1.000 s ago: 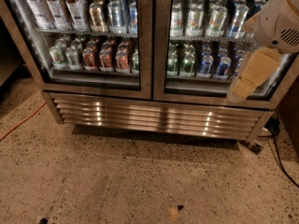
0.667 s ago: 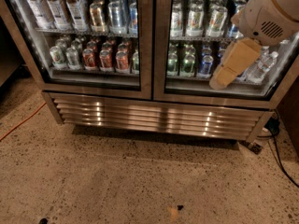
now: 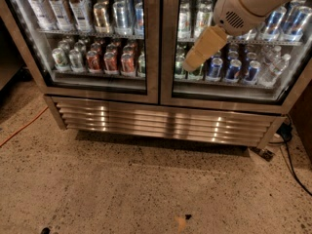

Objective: Open right fridge door

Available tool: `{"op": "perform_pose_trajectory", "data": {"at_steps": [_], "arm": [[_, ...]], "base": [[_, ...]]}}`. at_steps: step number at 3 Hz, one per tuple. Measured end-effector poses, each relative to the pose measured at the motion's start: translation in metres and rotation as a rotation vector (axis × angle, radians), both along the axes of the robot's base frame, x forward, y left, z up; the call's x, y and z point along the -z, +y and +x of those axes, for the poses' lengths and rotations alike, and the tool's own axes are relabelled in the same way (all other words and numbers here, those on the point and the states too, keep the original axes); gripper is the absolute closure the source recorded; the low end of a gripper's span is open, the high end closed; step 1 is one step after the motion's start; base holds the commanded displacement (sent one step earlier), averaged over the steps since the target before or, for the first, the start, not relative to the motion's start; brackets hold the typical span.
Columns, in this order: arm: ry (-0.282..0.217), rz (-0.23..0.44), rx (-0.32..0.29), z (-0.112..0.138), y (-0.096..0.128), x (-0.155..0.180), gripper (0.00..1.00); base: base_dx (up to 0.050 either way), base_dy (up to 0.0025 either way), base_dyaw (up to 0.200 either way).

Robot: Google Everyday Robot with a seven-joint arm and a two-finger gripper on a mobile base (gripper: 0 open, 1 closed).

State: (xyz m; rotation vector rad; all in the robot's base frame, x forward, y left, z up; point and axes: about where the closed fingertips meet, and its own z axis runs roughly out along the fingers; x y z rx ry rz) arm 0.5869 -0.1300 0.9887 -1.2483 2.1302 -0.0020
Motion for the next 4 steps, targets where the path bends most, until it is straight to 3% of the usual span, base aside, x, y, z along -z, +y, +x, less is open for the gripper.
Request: {"op": "perform_pose_trajectory", "data": {"at_steps": [1, 2, 3, 4], "arm": [[-0.005, 0.013, 0.113, 0.0301, 0.0131, 0.0046, 0.0], [0.014, 0.049, 0.174, 0.0308, 0.0143, 0.0046, 0.0], [0.014, 0.049, 0.174, 0.0308, 0.0143, 0.0046, 0.0], [-0.024, 0.056, 0.171, 0.0353, 0.0157, 0.0049, 0.0]], "base": [[0.0, 0.0, 0.0], [0.0, 0.0, 0.0], [0.0, 0.0, 0.0], [0.0, 0.0, 0.0]]}}
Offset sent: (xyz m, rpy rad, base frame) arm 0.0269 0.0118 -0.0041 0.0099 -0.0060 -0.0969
